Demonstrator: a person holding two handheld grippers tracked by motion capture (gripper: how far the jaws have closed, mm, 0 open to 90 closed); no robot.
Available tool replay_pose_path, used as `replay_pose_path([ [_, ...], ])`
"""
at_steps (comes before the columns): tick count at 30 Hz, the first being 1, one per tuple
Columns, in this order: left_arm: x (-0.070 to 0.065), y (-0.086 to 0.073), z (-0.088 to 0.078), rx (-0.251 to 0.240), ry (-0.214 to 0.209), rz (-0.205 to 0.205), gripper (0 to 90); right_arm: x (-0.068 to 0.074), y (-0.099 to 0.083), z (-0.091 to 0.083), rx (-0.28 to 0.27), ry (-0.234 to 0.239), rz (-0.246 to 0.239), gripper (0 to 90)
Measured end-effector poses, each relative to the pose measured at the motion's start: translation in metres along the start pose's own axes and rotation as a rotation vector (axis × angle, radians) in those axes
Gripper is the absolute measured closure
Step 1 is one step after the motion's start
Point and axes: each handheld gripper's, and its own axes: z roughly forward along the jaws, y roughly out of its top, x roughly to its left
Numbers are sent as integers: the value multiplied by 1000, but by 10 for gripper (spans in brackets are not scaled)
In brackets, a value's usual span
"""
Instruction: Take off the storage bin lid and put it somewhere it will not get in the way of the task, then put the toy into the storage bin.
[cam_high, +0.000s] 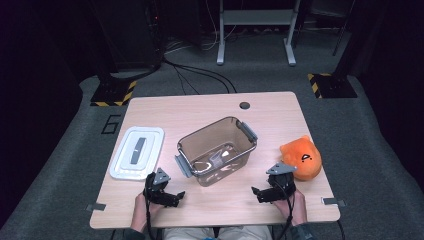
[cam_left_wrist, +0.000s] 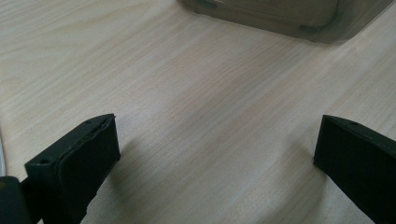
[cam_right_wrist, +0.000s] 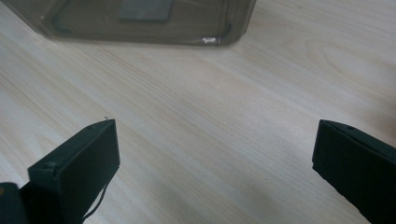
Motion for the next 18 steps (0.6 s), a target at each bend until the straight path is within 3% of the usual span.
replay_pose_path([
  [5, 0, 0, 0, 0, -1, 0, 1, -4, 10, -13, -15, 2, 8, 4],
  [18, 0, 0, 0, 1, -1, 1, 2, -23, 35, -44, -11, -57, -16, 15],
])
